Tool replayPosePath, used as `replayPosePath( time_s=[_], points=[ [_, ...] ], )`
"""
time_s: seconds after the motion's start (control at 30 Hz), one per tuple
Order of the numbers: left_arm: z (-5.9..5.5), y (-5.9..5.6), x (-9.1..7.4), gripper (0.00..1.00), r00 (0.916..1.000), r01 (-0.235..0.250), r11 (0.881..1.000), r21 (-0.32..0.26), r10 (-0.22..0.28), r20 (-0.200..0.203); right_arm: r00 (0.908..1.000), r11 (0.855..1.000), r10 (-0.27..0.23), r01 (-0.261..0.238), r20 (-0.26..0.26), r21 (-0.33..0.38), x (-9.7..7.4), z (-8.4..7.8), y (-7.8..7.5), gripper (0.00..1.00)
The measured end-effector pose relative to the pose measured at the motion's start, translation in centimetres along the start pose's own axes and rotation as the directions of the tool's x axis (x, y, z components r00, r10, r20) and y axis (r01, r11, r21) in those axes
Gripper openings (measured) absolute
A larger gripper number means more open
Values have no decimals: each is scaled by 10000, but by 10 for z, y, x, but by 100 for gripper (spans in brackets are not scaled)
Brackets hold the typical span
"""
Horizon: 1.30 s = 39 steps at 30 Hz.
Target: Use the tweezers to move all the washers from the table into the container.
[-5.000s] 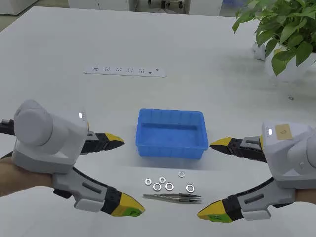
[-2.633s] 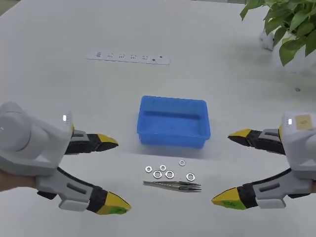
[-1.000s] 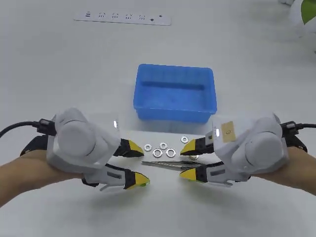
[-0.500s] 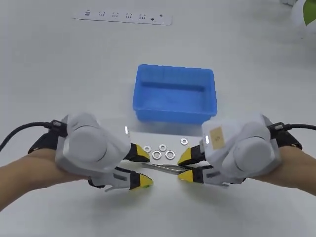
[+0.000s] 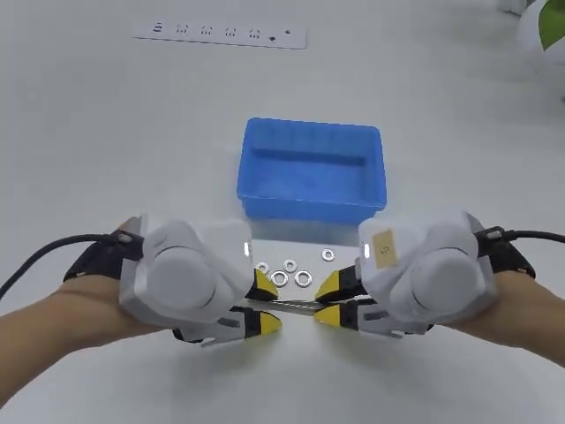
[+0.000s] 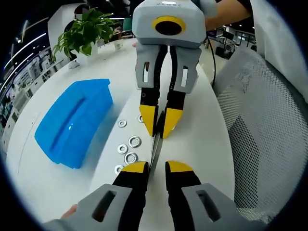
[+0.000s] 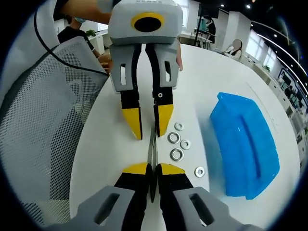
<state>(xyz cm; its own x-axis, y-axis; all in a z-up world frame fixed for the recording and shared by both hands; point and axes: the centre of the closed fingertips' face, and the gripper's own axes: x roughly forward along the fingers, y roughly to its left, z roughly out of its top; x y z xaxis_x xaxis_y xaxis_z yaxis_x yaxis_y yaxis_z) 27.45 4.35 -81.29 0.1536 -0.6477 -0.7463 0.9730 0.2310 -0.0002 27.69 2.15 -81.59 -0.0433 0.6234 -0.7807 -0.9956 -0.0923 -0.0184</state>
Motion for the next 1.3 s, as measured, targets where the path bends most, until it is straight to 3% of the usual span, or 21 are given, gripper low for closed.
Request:
replayPosePath(
  time_s=[0.17,0.3,0.6,0.63,0.7,0.87,1.0,1.2,1.3],
  points=[
    [1,1,1,17,9999,-137,9999,37,137,-39,10000,9999,-25,26,60,-155,0,3,5,8],
    [4,-1,3,9,9998,-208,9996,173,207,19,9996,9996,-154,159,220,-217,0,8,6,8],
    [4,-4,4,8,9998,-165,9989,449,171,-132,9994,9974,-313,323,164,-638,-3,11,4,8],
    [4,-5,4,8,9999,-102,9994,331,105,-106,9995,9971,-295,302,111,-698,-3,10,5,8],
    [4,-7,4,8,10000,58,9990,-443,-58,11,9996,9964,-279,284,79,-794,-2,10,7,8],
    [3,-14,2,8,9997,27,10000,-63,-29,-244,9997,9962,-206,215,119,-840,-1,11,11,8],
    [4,-17,-5,8,9995,108,9999,-129,-112,-279,9996,9947,-210,228,191,-1001,-1,13,16,8],
    [9,-15,-16,8,9995,-271,9990,-347,266,-141,9967,9951,-456,511,666,-842,-5,21,13,8],
    [14,-18,-18,8,9991,-346,9994,-91,344,-228,9966,9924,-489,560,663,-1096,-7,22,15,8]
  ],
)
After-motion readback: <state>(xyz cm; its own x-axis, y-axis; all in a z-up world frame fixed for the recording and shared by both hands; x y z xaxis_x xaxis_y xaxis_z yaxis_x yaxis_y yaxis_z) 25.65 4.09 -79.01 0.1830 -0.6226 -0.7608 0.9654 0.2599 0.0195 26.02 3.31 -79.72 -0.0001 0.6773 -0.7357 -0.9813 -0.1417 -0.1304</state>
